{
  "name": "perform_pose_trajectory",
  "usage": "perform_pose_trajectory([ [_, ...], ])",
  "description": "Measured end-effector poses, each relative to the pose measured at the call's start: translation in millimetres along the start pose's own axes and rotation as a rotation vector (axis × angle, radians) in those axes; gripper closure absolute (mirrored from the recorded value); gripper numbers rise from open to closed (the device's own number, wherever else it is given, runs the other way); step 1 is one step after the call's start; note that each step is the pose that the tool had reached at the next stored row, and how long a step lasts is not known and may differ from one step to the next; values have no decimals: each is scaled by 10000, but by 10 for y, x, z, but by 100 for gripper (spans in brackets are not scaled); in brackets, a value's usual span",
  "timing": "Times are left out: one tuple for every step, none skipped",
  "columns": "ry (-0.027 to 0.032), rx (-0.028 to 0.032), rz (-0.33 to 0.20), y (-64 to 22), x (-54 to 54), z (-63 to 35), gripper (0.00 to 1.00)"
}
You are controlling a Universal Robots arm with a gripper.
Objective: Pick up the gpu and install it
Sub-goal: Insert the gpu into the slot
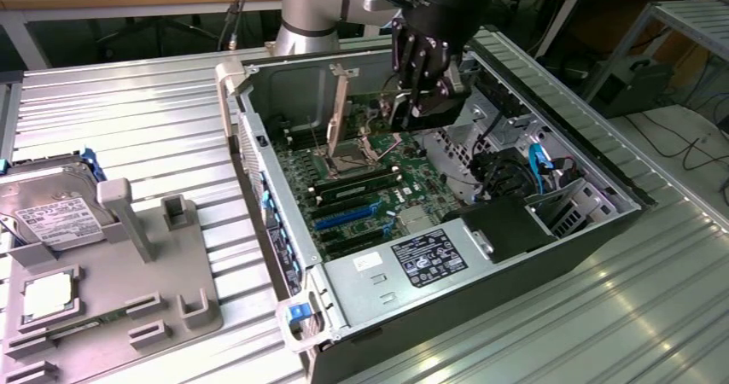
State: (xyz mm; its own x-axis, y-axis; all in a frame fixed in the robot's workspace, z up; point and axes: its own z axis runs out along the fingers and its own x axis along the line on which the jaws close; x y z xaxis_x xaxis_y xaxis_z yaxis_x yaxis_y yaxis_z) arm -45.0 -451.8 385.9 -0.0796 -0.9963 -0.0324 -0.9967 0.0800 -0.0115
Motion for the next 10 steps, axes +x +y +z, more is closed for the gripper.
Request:
perform_pose_trajectory([
  [0, 1, 20, 0, 0, 7, 72],
  [1, 1, 37, 1, 0, 12, 72],
  [0, 2, 55, 1, 1, 18, 72],
  [0, 2, 70, 1, 1, 25, 72],
  [0, 3, 82, 1, 1, 32, 72],
  [1, 4, 98, 1, 2, 41, 72],
  [1, 4, 111, 1, 2, 50, 72],
  [1, 5, 122, 1, 2, 56, 72],
  [2, 5, 132, 1, 2, 62, 72],
  [1, 6, 144, 1, 2, 69, 72],
])
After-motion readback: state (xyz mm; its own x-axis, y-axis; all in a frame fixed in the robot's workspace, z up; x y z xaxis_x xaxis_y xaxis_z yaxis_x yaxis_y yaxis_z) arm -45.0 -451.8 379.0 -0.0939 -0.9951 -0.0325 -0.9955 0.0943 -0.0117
